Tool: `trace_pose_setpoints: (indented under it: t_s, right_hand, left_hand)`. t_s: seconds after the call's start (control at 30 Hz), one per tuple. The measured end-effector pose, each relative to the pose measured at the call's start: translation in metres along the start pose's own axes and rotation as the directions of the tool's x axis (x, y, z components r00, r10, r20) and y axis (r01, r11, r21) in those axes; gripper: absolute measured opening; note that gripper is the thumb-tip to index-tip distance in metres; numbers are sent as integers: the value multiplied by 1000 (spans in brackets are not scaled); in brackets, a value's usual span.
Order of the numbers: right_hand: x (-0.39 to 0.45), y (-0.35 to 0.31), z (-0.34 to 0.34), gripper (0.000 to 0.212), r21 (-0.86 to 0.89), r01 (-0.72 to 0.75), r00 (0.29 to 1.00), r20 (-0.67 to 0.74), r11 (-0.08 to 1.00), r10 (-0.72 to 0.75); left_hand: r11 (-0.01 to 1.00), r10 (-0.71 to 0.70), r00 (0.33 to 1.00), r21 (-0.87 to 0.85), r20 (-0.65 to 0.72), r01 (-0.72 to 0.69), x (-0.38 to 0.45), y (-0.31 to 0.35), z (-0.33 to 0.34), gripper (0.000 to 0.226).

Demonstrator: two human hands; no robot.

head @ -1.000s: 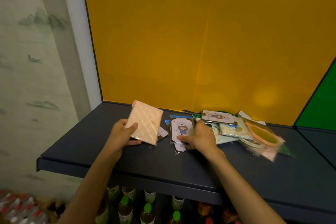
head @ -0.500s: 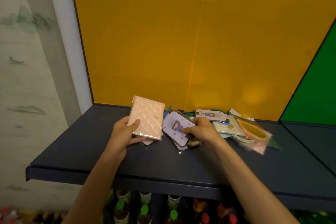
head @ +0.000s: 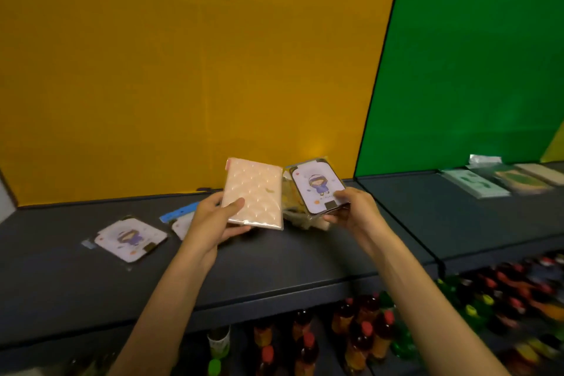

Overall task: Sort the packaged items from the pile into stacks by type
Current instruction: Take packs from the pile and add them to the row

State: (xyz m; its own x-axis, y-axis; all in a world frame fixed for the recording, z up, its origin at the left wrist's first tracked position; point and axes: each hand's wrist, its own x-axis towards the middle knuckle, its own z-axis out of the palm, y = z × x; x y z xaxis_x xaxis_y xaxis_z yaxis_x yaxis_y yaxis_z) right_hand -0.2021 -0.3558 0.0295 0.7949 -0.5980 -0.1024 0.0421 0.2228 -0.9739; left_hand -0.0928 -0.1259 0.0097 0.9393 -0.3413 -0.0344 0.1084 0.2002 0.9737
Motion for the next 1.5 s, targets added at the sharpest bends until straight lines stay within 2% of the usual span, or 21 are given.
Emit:
trace_pose_setpoints:
  t_s: [0.2, 0.47, 0.57, 0.73, 1.1, 1.37, 1.5]
  right_hand:
    - [-8, -10, -126, 13, 27, -22, 995, -95, 999, 24]
    - [-15, -21, -281, 14, 31, -36, 989, -140, 999, 40]
    - [-13, -23, -326, 16, 40, -47, 988, -146, 998, 52]
    - [-3, -27, -384, 19, 51, -69, 989, -127, 996, 75]
    - [84, -31, -429, 20, -30, -95, 995, -41, 995, 94]
    - [188, -42, -418, 16, -111, -138, 987, 62, 984, 146]
    - [227, -38, -405, 9, -155, -117, 988, 78, 981, 130]
  left_hand:
    - [999, -49, 995, 7, 84, 49, -22, -31, 115, 23]
    - [997, -27, 998, -65, 57, 31, -55, -77, 262, 22]
    - [995, -27, 999, -93, 33, 30, -66, -87, 306, 13]
    - [994, -71, 997, -87, 2, 71, -67, -97, 361, 20]
    - [985, -90, 985, -157, -146, 67, -15, -119, 431, 18]
    - [987, -69, 977, -157, -201, 38, 36, -120, 456, 20]
    - [988, -59, 965, -153, -256, 20, 57, -117, 458, 29]
